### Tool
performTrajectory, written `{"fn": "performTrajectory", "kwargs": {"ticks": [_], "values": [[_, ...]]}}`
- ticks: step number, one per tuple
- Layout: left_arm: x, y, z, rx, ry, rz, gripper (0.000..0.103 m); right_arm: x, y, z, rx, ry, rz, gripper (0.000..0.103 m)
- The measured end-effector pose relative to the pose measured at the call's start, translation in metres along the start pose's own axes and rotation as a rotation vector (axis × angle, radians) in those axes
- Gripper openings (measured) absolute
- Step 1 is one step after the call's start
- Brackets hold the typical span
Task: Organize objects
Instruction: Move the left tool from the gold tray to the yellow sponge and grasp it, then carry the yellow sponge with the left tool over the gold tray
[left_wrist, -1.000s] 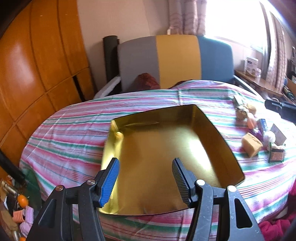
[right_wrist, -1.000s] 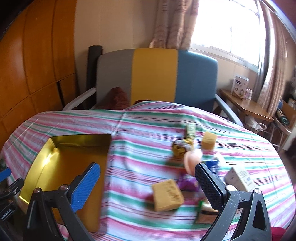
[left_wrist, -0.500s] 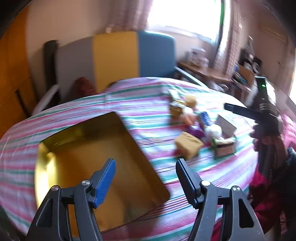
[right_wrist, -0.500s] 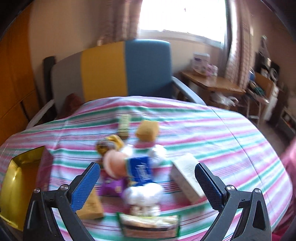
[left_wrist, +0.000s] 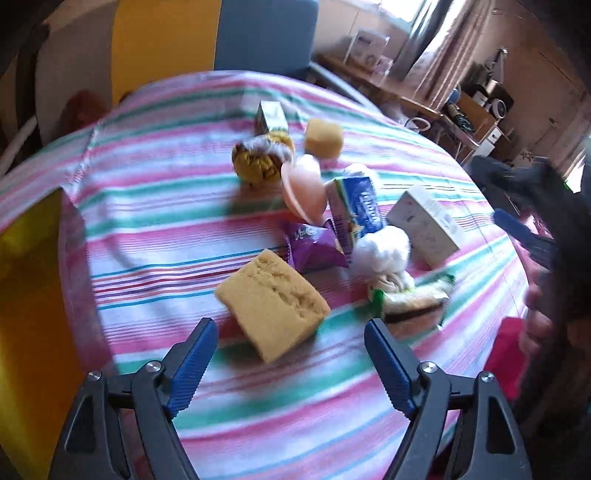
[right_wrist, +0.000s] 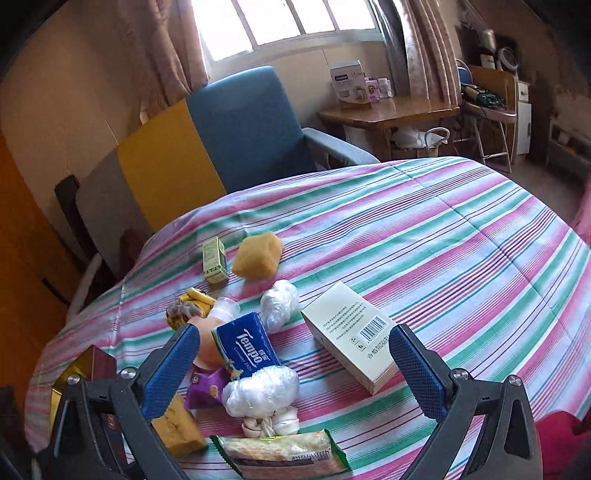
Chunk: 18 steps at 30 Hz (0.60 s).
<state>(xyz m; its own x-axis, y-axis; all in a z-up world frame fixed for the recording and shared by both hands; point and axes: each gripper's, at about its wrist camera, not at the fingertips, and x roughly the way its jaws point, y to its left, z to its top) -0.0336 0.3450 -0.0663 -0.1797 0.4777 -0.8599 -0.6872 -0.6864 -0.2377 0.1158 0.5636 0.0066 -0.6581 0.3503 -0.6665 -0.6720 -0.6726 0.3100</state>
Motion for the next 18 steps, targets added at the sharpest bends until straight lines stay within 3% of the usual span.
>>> {"fn": "performTrajectory", "kwargs": {"ticks": [5,7,8,9,12,18], "values": [[0.031,0.008,0.009,-0.064,0.038,0.029,0.087,-0.001,-0.007,0.005,0.031,-0.011,0.023,0.103],[0.038,0.009,0.009,-0.074,0.046,0.044,0.080,-0.002,-0.012,0.006,0.054,-0.011,0.033,0.103],[0.041,0.009,0.008,-0.070,0.053,0.045,0.069,-0.001,-0.013,0.006,0.059,-0.009,0.038,0.103],[0.042,0.009,0.007,-0.062,0.049,0.043,0.066,-0.001,-0.013,0.006,0.064,-0.003,0.045,0.103],[0.030,0.006,-0.003,-0.022,0.013,0.032,0.059,0.004,-0.011,0.005,0.053,0.025,0.051,0.103],[-0.004,0.005,-0.020,0.023,-0.046,0.011,0.059,0.021,0.003,-0.004,-0.014,0.112,0.096,0.103]]}}
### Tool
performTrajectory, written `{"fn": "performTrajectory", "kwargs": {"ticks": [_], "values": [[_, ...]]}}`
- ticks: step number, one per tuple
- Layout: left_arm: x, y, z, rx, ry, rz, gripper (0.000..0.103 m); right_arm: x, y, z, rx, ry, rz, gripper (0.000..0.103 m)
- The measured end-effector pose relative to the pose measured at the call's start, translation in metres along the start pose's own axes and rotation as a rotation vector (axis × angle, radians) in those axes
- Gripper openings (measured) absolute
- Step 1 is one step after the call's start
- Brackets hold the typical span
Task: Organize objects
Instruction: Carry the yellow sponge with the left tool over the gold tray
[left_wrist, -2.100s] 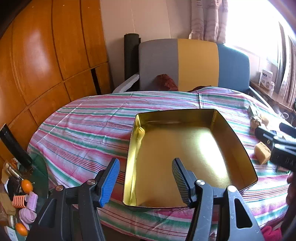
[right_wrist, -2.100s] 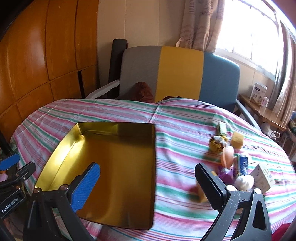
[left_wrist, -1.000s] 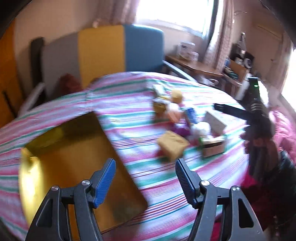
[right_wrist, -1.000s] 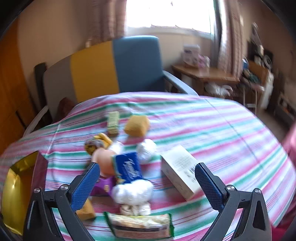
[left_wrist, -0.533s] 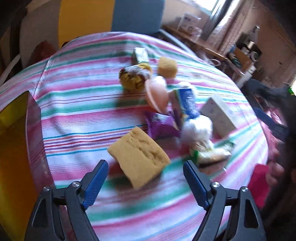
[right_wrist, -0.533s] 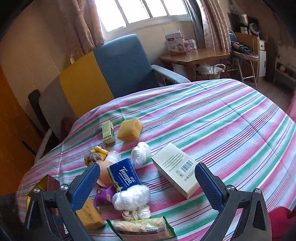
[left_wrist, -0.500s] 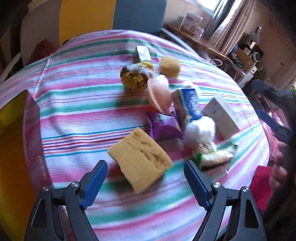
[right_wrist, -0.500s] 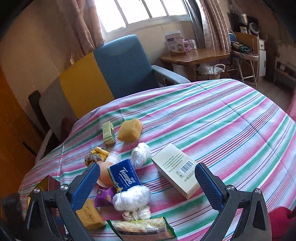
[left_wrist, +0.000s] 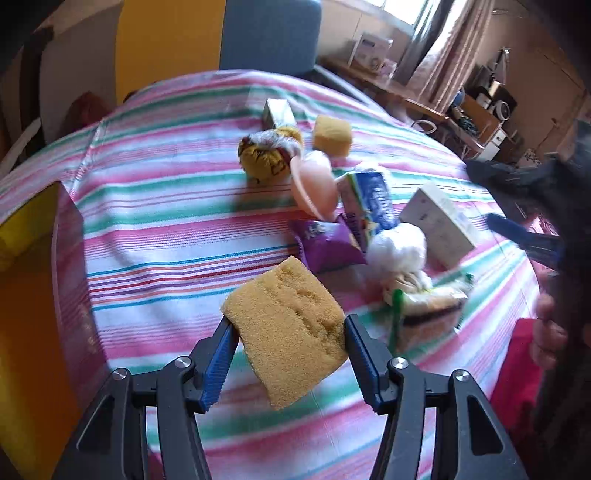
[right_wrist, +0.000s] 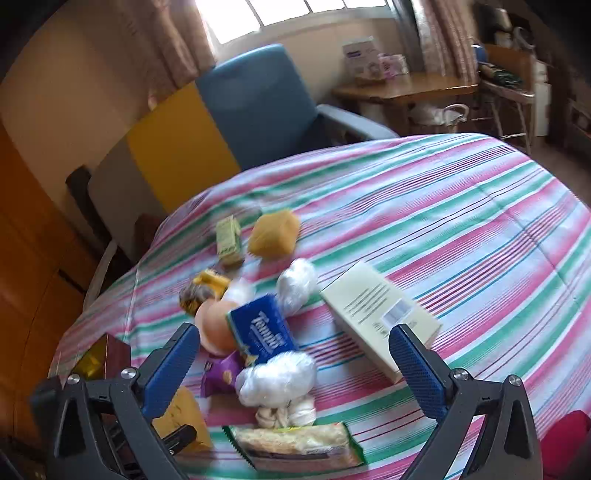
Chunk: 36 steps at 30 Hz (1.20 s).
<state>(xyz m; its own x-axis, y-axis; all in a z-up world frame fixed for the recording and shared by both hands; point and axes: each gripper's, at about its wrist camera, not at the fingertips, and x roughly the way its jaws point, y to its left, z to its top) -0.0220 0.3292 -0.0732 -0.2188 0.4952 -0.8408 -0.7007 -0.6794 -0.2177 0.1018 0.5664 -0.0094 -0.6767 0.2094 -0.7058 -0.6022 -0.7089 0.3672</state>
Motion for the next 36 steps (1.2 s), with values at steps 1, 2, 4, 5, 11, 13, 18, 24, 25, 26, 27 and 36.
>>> {"fn": "performTrajectory", "kwargs": {"ticks": [1,2,4,5,11,13,18,24,25,26,27,36], "values": [[-0.007,-0.001,-0.002,0.009,-0.010,-0.009,0.059,0.003,0.003,-0.002,-0.014,0.017,0.011,0.103],[-0.014,-0.002,-0.004,0.017,-0.022,-0.011,0.059,0.008,0.007,-0.005,-0.036,0.042,0.019,0.103],[-0.023,-0.004,-0.001,0.029,-0.038,-0.016,0.059,0.020,0.017,-0.012,-0.089,0.100,0.022,0.103],[-0.028,-0.004,-0.003,0.031,-0.045,-0.021,0.059,0.027,0.022,-0.016,-0.116,0.127,0.018,0.103],[-0.053,-0.004,-0.006,0.036,-0.097,-0.039,0.059,0.061,0.039,-0.038,-0.261,0.239,-0.064,0.103],[-0.063,0.000,-0.011,0.032,-0.119,-0.039,0.060,0.067,0.039,-0.039,-0.278,0.258,-0.081,0.103],[-0.082,0.013,-0.018,0.007,-0.152,-0.031,0.060,0.078,0.037,-0.043,-0.308,0.283,-0.109,0.095],[-0.092,0.029,-0.023,-0.032,-0.170,-0.008,0.060,0.079,0.038,-0.043,-0.314,0.275,-0.125,0.095],[-0.093,0.029,-0.025,-0.032,-0.173,-0.003,0.060,0.078,0.037,-0.042,-0.311,0.271,-0.127,0.095],[-0.094,0.029,-0.026,-0.030,-0.175,0.000,0.060,0.078,0.036,-0.041,-0.311,0.265,-0.134,0.095],[-0.095,0.029,-0.027,-0.027,-0.178,0.003,0.060,0.078,0.036,-0.040,-0.314,0.260,-0.141,0.094],[-0.112,0.029,-0.036,-0.009,-0.217,0.071,0.060,0.079,0.046,-0.049,-0.395,0.265,-0.158,0.061]]}}
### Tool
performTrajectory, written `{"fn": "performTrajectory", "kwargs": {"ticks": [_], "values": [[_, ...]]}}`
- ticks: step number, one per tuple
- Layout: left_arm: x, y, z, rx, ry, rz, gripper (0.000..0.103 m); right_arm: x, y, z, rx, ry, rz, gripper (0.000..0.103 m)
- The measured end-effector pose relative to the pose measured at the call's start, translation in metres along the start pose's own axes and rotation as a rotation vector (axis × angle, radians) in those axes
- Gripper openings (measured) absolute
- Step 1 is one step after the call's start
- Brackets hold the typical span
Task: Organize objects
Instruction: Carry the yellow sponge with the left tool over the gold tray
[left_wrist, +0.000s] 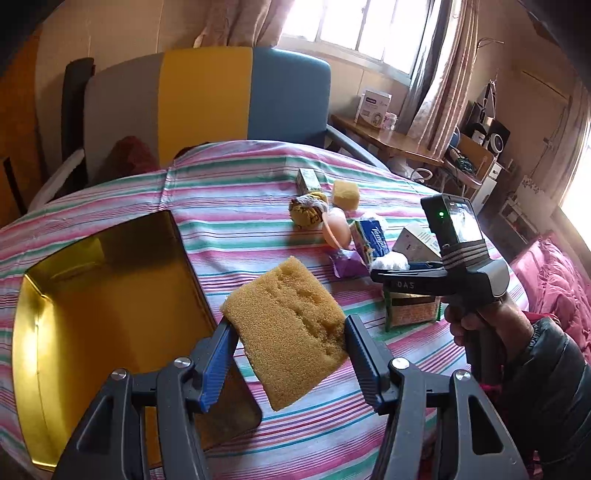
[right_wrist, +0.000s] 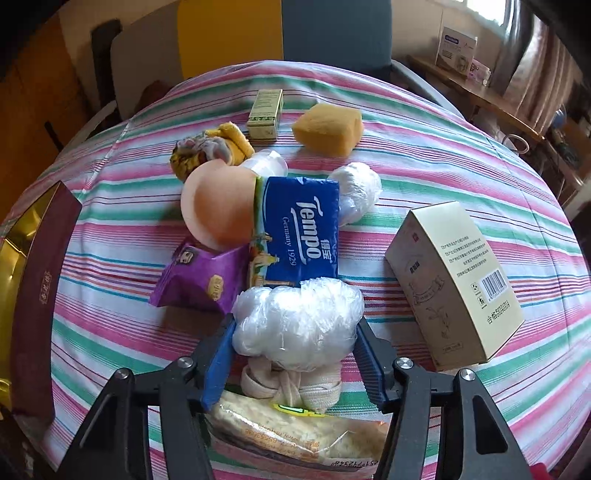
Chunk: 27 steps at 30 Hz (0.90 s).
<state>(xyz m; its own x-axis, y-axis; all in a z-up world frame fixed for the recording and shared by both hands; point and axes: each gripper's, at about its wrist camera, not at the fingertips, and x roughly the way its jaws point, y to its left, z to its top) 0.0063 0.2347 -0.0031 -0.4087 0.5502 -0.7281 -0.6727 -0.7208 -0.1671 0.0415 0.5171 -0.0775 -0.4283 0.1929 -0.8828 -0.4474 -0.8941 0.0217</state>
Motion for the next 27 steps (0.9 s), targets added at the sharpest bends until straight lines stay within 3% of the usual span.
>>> {"fn": "performTrajectory", "kwargs": {"ticks": [21,27], "values": [[-0.007,0.044,-0.009,-0.049,0.013,0.093,0.060,0.001,-0.001,-0.002,-0.007,-0.006,-0.025,0.060],[-0.016,0.113,-0.007,-0.167,0.022,0.144,0.060,0.002,0.000,-0.002,-0.011,-0.006,-0.029,0.060]]}}
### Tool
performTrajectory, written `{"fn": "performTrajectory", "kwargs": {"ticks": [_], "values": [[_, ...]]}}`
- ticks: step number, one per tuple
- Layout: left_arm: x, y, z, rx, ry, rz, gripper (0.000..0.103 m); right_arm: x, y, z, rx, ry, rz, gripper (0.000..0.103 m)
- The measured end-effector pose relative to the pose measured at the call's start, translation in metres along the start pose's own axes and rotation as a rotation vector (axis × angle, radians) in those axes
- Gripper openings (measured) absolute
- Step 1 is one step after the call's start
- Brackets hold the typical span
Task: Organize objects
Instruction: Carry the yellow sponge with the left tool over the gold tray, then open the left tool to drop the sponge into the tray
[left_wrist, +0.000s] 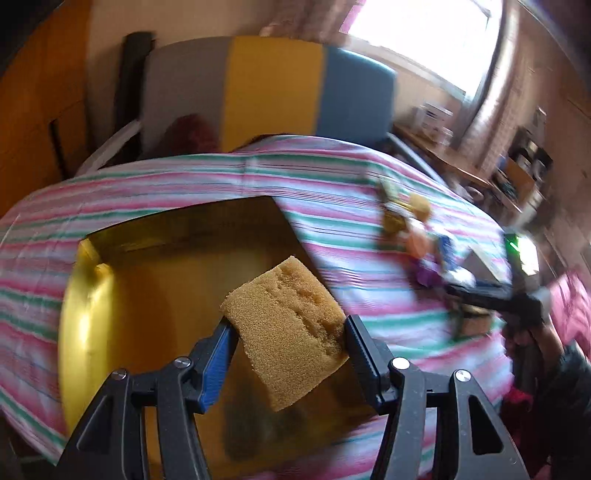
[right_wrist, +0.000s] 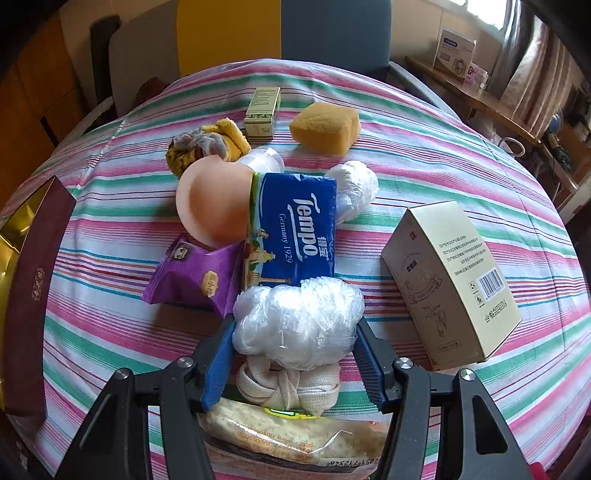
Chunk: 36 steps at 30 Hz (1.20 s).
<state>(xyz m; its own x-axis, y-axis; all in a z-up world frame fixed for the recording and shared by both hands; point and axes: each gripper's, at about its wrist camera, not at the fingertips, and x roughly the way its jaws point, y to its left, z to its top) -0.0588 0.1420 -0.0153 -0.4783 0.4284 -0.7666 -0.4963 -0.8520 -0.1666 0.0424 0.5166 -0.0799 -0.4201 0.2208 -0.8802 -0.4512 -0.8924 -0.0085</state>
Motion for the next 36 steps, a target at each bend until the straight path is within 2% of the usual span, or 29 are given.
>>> {"fn": "performTrajectory", "kwargs": {"ticks": [4,7,13,19,21,25,29,36], "values": [[0.005,0.059,0.009,-0.094,0.017,0.061,0.060,0.000,0.002,0.000,-0.006,-0.001,-0.005,0.060],[0.015,0.095,0.016,-0.119,0.025,0.107,0.060,0.000,0.002,0.000,-0.013,-0.001,-0.007,0.060],[0.053,0.142,0.029,-0.159,0.081,0.131,0.060,0.001,0.005,0.000,-0.024,-0.003,-0.013,0.060],[0.081,0.155,0.041,-0.125,0.094,0.199,0.062,0.001,0.005,0.000,-0.018,-0.002,-0.012,0.060],[0.091,0.161,0.046,-0.134,0.103,0.238,0.065,0.001,0.005,0.000,-0.019,-0.002,-0.013,0.060],[0.100,0.168,0.051,-0.163,0.103,0.251,0.075,0.001,0.005,0.000,-0.016,-0.002,-0.012,0.060],[0.092,0.162,0.052,-0.131,0.092,0.265,0.082,0.003,0.005,0.001,-0.015,-0.001,-0.011,0.061],[0.048,0.139,0.045,-0.103,0.008,0.290,0.082,0.003,0.006,0.001,-0.019,-0.003,-0.018,0.061]]}}
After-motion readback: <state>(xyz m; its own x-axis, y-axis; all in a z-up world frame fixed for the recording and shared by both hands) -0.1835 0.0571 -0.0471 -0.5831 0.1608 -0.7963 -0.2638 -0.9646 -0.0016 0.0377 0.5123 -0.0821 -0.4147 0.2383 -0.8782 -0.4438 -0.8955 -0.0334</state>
